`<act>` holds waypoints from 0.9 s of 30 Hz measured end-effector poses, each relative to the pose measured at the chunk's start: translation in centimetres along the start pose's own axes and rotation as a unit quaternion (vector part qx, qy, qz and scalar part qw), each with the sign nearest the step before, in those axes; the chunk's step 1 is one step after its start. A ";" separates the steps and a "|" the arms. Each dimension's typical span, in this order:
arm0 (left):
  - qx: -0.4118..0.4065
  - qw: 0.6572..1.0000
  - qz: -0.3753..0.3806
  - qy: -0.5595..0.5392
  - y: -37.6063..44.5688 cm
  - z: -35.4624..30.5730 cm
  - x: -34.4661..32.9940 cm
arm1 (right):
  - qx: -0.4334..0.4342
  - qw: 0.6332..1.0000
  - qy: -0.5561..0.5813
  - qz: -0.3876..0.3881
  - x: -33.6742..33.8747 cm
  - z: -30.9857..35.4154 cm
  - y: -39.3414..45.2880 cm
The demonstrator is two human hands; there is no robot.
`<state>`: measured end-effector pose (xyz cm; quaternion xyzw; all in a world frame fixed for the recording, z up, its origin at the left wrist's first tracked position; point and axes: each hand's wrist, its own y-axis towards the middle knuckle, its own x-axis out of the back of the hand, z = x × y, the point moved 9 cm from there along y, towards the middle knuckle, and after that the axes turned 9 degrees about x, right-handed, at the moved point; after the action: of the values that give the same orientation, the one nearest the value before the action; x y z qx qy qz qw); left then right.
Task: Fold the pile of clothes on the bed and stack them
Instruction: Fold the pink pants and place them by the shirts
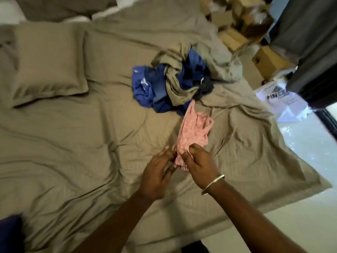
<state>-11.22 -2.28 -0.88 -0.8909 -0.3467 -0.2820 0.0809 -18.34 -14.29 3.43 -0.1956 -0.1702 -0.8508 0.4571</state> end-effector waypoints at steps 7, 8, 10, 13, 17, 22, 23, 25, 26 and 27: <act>0.022 0.990 -0.072 -0.119 -2.1 -11.9 14.0 | -0.001 0.994 0.107 0.033 2.5 14.6 -0.1; 0.025 0.989 -0.085 -0.122 -2.0 -13.0 15.9 | 0.012 0.993 0.113 0.022 3.2 16.7 0.2; 0.022 0.991 -0.091 -0.096 -2.2 -15.2 20.4 | 0.040 0.987 0.156 0.005 4.5 21.5 0.4; 0.042 0.993 -0.068 -0.090 -2.7 -16.0 25.4 | 0.062 0.989 0.133 0.026 6.1 26.0 0.8; 0.082 0.989 -0.028 -0.119 -4.5 -15.7 31.2 | 0.103 0.987 0.002 0.127 6.5 30.2 0.4; 0.060 0.997 0.019 -0.044 -6.2 -16.6 36.4 | 0.151 0.953 -0.206 0.165 6.3 32.4 -0.1; 0.055 0.998 0.015 -0.014 -6.2 -16.7 37.4 | 0.159 0.942 -0.249 0.159 6.4 32.5 -0.2; 0.052 0.998 -0.018 0.042 -6.6 -16.7 39.5 | 0.167 0.927 -0.306 0.137 6.7 32.3 -0.6; 0.052 0.996 -0.041 0.067 -6.7 -16.7 40.3 | 0.164 0.926 -0.318 0.119 7.0 31.6 -0.7; 0.046 0.993 -0.066 0.084 -7.0 -16.9 41.2 | 0.172 0.927 -0.322 0.089 7.5 31.5 -0.8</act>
<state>1.32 20.81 35.78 -0.8348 -0.4093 -0.3440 0.1316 -17.21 -4.46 34.33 -0.3920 -0.4338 -0.6554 0.4781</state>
